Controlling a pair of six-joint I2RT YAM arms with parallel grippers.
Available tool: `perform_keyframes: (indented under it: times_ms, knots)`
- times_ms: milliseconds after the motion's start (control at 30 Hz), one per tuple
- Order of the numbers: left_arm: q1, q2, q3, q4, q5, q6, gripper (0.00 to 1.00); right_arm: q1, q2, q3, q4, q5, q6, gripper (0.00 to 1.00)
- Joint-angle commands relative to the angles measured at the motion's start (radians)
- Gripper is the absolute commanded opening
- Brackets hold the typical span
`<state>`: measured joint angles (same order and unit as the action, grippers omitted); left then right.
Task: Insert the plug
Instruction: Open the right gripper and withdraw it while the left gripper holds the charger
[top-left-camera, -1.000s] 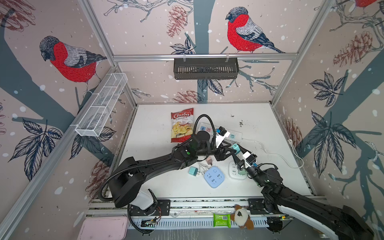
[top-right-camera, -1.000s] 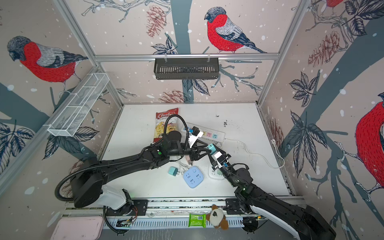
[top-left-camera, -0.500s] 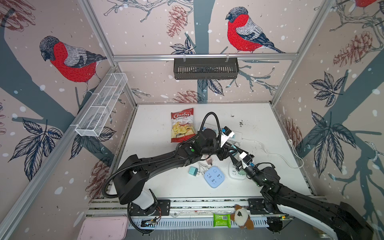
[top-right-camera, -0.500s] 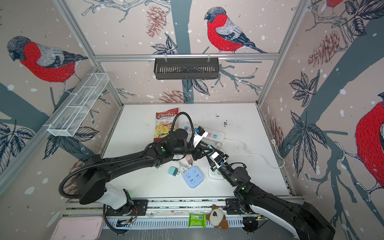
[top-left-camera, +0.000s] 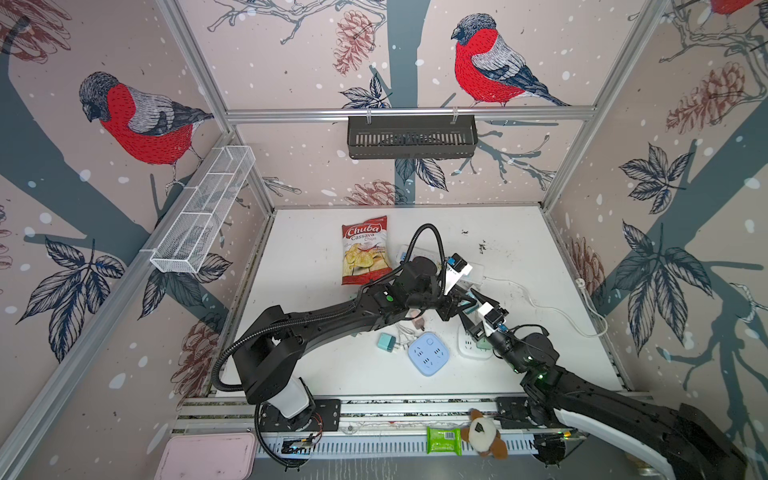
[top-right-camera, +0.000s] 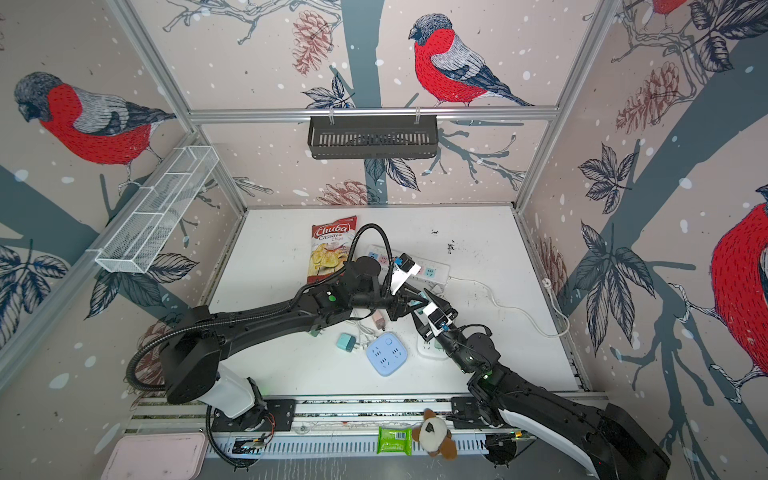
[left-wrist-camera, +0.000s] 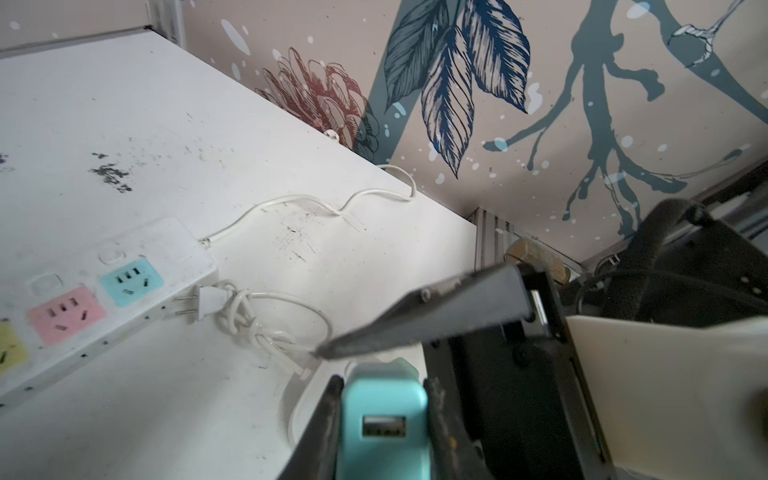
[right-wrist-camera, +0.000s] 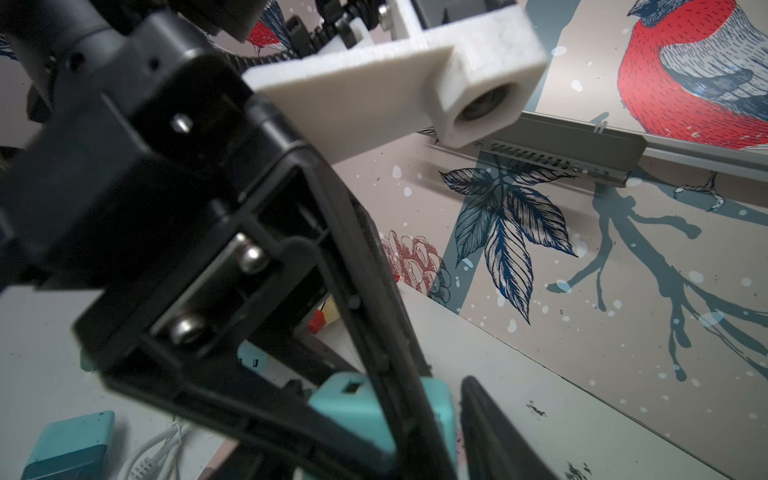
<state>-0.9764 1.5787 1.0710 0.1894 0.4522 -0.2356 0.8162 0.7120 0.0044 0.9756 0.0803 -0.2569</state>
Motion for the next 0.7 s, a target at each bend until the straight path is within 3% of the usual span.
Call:
perform_keyframes:
  times_ms: [0,167,400,533,667]
  knots:
    - [0.012,-0.038,-0.046,-0.061,-0.011,0.012,0.00,-0.008,-0.001,-0.146,0.174,0.018,0.062,1.00]
    - [0.077,-0.147,-0.165,0.027,-0.148,-0.066,0.00,-0.024,-0.006,-0.130,0.144,0.038,0.090,1.00]
    - [0.102,-0.343,-0.352,0.144,-0.486,-0.086,0.00,-0.123,-0.002,-0.108,0.128,0.076,0.195,1.00]
    - [0.098,-0.433,-0.468,0.289,-0.473,0.005,0.00,-0.262,0.043,-0.066,0.096,0.140,0.357,1.00]
    - [0.059,-0.436,-0.471,0.315,-0.437,0.123,0.00,-0.446,0.152,0.025,-0.030,0.164,0.599,1.00]
